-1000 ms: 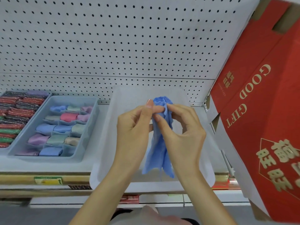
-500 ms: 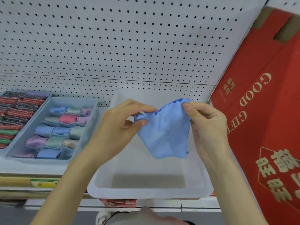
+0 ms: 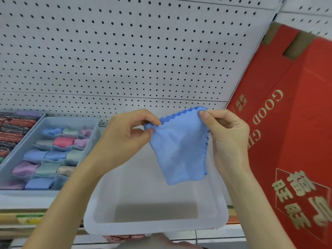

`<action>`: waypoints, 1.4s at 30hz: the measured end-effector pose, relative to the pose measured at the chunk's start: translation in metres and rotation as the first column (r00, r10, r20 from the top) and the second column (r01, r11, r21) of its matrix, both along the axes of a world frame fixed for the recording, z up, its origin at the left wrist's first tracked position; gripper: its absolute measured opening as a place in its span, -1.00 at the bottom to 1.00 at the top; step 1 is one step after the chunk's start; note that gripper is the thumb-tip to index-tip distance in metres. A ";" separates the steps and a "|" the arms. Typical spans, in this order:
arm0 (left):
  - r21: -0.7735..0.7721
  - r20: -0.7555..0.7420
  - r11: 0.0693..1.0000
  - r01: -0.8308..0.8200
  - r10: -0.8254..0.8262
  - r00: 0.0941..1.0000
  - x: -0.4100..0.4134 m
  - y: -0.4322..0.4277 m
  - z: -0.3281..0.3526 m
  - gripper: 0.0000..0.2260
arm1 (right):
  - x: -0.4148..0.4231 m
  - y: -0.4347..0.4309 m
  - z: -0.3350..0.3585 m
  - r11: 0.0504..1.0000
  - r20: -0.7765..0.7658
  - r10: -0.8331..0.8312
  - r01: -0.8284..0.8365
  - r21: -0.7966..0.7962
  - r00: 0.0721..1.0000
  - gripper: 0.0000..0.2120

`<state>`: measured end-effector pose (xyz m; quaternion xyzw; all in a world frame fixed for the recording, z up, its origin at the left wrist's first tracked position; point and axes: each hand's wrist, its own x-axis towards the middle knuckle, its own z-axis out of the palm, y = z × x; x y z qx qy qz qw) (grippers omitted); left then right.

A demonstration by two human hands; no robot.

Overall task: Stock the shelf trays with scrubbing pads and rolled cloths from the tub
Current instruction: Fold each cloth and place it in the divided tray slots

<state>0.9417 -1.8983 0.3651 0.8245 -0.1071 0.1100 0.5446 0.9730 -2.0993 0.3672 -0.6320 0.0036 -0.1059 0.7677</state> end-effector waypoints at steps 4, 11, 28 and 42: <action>-0.093 -0.031 0.994 -0.063 0.061 0.998 0.004 -0.002 0.004 -0.89 | 0.004 -0.002 0.000 1.000 0.009 -0.015 0.015 -0.024 1.000 -0.90; -0.190 -0.087 0.976 -0.111 0.096 0.992 0.007 0.000 0.008 -0.80 | 0.008 -0.001 0.000 1.000 0.031 0.010 -0.009 -0.020 0.999 -0.88; -0.004 -0.124 0.987 -0.160 0.159 0.980 0.016 0.011 0.021 -0.85 | 0.027 -0.009 0.010 0.821 0.039 0.193 -0.140 -0.553 0.980 -0.84; 0.111 -0.239 0.991 -0.081 0.106 0.965 0.025 -0.002 0.023 -0.86 | 0.017 -0.007 0.011 0.786 -0.053 0.201 -0.193 -0.587 0.978 -0.89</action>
